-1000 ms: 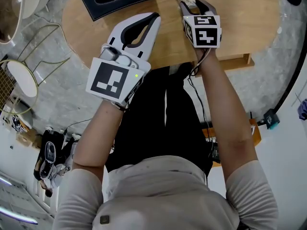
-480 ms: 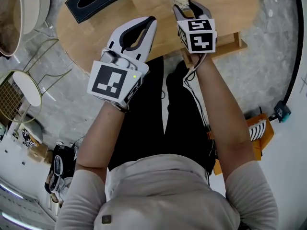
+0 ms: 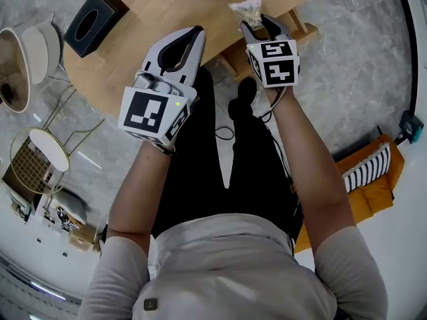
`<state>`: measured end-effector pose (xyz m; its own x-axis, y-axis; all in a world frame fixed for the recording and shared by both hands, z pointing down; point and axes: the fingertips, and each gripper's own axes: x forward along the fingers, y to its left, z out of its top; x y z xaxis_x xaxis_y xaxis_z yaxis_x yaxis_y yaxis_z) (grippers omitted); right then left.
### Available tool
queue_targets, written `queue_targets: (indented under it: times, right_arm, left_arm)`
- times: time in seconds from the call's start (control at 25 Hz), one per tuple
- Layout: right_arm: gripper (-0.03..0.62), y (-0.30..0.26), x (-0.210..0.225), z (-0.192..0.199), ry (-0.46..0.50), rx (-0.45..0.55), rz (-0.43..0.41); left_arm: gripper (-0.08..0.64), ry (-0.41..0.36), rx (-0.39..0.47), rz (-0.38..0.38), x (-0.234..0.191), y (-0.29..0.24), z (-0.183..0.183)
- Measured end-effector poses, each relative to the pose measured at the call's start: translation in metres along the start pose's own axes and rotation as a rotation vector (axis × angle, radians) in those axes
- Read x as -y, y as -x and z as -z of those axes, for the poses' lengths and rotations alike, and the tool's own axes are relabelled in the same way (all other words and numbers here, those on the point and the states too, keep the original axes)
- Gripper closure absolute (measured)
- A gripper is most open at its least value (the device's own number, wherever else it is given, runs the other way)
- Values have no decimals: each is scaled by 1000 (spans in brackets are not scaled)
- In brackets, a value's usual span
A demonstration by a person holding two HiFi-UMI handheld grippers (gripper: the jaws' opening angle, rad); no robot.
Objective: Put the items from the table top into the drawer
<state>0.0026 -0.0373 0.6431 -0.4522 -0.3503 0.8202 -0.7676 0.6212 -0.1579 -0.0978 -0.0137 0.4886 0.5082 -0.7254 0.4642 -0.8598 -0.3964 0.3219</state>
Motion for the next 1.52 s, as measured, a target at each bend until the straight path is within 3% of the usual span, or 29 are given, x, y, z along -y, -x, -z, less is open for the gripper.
queue_targets:
  times: [0.32, 0.68, 1.04, 1.52]
  right_arm:
    - [400, 42, 53, 76, -83, -26, 42]
    - [399, 44, 59, 126, -148, -47, 34]
    - [396, 7, 70, 171, -190, -86, 24]
    - [380, -37, 62, 187, -193, -162, -20]
  left_arm:
    - [551, -83, -49, 92, 67, -53, 8]
    - [551, -104, -100, 144, 100, -84, 32]
    - [551, -92, -153, 146, 90, -97, 76]
    - [551, -74, -175, 132, 66, -107, 101]
